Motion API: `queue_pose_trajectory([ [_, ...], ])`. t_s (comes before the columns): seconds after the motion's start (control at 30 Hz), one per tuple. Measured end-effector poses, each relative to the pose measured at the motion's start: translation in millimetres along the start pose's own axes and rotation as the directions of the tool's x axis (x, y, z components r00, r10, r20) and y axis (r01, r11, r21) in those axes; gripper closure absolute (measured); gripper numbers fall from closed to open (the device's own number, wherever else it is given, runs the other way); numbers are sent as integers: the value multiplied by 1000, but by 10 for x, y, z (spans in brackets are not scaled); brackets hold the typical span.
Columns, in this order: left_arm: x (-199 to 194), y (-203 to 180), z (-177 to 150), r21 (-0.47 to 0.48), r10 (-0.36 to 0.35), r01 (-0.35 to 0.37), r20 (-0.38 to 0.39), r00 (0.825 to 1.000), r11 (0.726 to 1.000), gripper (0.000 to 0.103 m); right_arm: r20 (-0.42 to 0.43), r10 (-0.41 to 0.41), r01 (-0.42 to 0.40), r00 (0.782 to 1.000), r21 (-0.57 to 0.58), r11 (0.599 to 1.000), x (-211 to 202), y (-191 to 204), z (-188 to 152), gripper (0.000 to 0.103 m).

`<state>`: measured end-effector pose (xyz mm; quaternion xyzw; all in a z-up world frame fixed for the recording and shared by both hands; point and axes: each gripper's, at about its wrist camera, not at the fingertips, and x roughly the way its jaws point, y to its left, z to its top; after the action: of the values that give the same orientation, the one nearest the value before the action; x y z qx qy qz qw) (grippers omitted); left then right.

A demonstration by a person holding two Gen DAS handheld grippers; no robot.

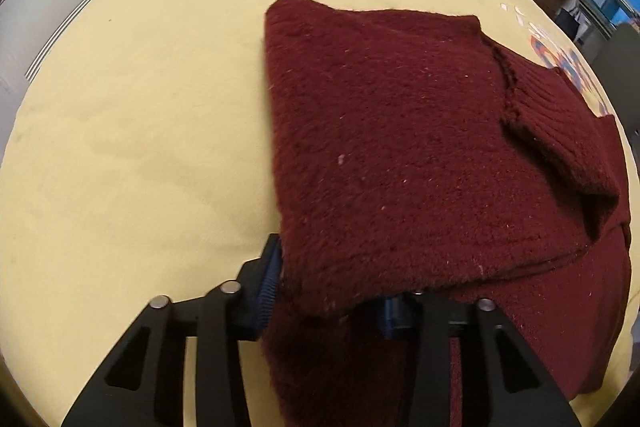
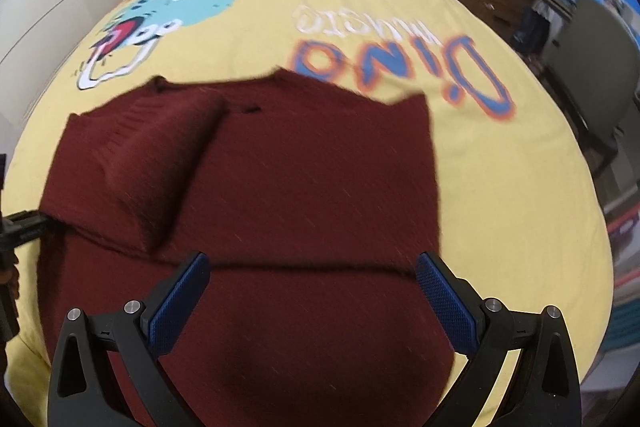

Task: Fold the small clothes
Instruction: 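Grasp the folded sweater edge with the left gripper while the right gripper grasps the hem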

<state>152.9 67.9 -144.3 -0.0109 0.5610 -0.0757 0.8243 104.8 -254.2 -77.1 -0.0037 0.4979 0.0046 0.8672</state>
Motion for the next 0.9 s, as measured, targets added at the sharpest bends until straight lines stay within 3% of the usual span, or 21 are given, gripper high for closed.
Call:
queue_pose_trajectory([
  [0.1,-6,-7,22,-5,-24,24,-3,1000,1000,84,12,20,-19,1000,-56,998,7,252,189,1],
  [0.2,9,24,97,-10,-33,33,-5,999,999,89,23,22,-18,999,-170,985,67,657,395,1],
  [0.33,28,70,168,2,-34,34,-9,999,999,91,-2,31,-30,1000,-287,957,236,1148,576,1],
  [0.5,71,107,179,-2,-37,37,-31,999,999,91,-66,11,-40,998,-457,888,630,1805,642,1],
  [0.7,110,47,213,9,-40,40,-31,999,999,91,-141,-44,-34,989,-507,861,1094,2027,583,4],
  [0.77,119,54,216,7,-44,44,-30,999,999,91,-146,-42,-36,988,-497,867,1152,1999,581,12],
  [0.8,123,58,222,6,-46,46,-30,998,999,91,-141,-32,-42,989,-490,871,1142,1973,588,34],
  [0.83,133,52,184,6,-48,48,-30,998,999,91,-133,-23,-44,991,-481,876,1107,1930,606,68],
  [0.9,137,53,184,8,-51,52,-31,998,999,91,-118,5,-56,993,-433,900,998,1783,668,86],
])
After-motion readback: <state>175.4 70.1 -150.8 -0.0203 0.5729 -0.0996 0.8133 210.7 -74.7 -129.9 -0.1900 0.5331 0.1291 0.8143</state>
